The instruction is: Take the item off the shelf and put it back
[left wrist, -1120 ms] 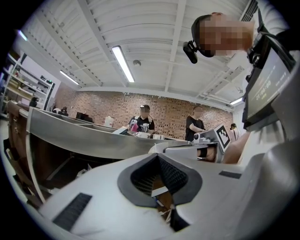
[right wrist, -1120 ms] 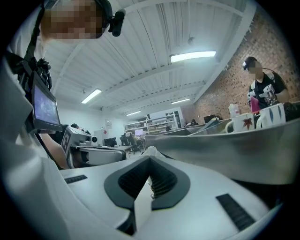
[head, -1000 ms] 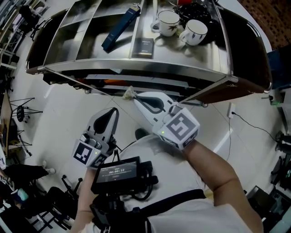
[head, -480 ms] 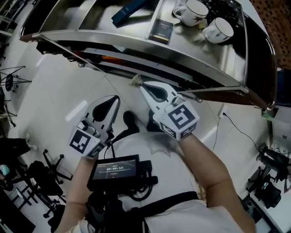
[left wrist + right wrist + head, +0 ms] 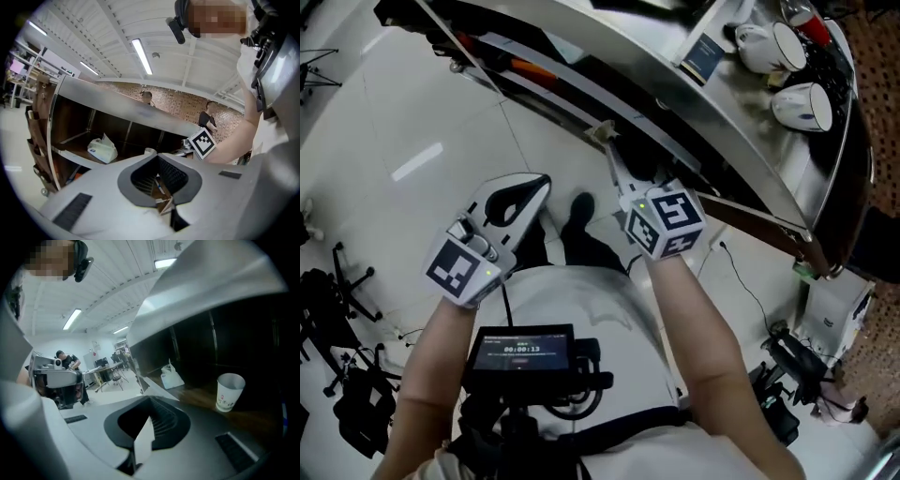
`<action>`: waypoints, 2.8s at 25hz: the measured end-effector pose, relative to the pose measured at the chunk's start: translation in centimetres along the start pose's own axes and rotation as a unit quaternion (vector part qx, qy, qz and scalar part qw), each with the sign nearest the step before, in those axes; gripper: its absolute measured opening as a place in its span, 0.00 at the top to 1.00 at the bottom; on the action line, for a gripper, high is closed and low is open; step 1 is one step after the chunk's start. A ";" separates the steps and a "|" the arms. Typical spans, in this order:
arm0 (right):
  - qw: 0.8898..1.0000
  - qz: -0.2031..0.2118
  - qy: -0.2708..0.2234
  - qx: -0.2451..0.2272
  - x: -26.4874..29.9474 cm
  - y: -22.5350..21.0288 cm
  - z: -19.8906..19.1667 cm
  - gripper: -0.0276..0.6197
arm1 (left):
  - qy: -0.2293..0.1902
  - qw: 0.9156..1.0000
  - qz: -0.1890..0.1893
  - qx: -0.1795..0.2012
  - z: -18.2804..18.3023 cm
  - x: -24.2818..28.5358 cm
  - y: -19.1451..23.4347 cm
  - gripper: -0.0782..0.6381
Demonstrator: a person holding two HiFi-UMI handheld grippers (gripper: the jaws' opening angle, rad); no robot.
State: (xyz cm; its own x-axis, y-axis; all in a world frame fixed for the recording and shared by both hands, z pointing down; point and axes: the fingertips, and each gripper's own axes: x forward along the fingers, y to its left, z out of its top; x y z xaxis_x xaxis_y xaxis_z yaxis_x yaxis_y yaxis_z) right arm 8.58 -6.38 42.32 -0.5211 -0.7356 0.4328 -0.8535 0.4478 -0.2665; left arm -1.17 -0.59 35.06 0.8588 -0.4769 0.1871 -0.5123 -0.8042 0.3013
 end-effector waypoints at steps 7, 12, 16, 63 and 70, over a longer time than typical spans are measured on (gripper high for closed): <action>0.997 -0.068 0.028 0.003 4.3 -5.1 -2.4 0.96 | 0.003 0.998 0.028 -0.048 -3.2 -0.9 0.9 0.88; 0.995 -0.087 0.042 -0.024 7.7 -7.7 -1.8 0.96 | 0.005 0.998 0.027 -0.056 -4.3 -1.6 0.8 0.88; 0.991 -0.113 0.060 -0.036 9.9 -9.9 -1.6 0.96 | 0.007 0.997 0.031 -0.067 -5.0 -2.1 1.0 0.88; 0.997 -0.026 -0.064 0.032 -2.9 -1.2 2.4 0.96 | 0.002 1.000 0.007 0.008 2.5 -2.5 1.1 0.88; 0.993 0.024 -0.119 0.000 -6.3 4.2 6.6 0.96 | 0.002 0.999 -0.013 0.039 4.7 -2.0 0.6 0.88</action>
State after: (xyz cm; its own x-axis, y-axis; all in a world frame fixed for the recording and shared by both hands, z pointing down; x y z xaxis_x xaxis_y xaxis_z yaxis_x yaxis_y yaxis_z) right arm 8.29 -3.19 32.73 -0.5464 -0.8125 0.2030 -0.8272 0.4856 -0.2828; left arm -3.15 -1.77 30.47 0.8712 -0.4550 0.1842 -0.4884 -0.8412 0.2321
